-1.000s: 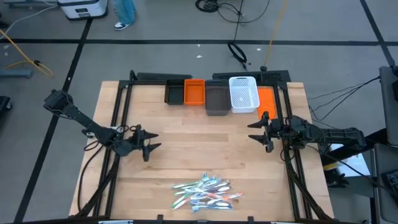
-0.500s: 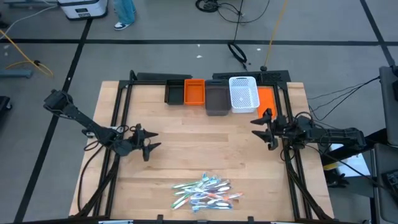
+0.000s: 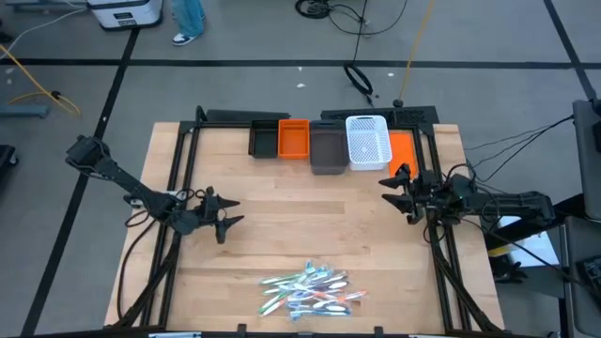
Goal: Pick & Place Toothbrushes
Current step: Put the orange toothbrush into the orange basket
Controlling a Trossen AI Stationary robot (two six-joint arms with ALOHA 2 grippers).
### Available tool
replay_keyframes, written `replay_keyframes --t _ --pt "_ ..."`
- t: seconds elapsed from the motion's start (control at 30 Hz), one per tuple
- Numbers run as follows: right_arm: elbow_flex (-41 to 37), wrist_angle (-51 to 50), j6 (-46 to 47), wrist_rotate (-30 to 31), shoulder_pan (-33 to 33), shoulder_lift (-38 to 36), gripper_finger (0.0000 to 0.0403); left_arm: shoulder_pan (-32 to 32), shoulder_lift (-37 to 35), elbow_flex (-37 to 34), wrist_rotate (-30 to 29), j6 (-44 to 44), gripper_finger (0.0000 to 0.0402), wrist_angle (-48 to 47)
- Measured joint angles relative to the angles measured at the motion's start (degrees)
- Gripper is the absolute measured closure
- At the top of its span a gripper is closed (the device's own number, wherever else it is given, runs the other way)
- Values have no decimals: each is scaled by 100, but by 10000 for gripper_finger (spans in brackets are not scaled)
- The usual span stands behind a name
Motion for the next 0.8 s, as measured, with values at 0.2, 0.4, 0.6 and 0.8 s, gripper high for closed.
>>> replay_keyframes --t 0.2,0.4,0.6,0.8 --pt "896 -14 -413 34 0 1243 200 0 0 0 2 -133 160 595" --pt "1463 -29 -432 6 6 2913 223 1 -2 0 -666 -122 160 618" --pt "2212 -63 -434 -30 456 4442 238 83 -1 0 -854 64 160 762" --pt "3115 -313 -525 -20 1242 5751 239 255 -2 2 -881 83 160 998"
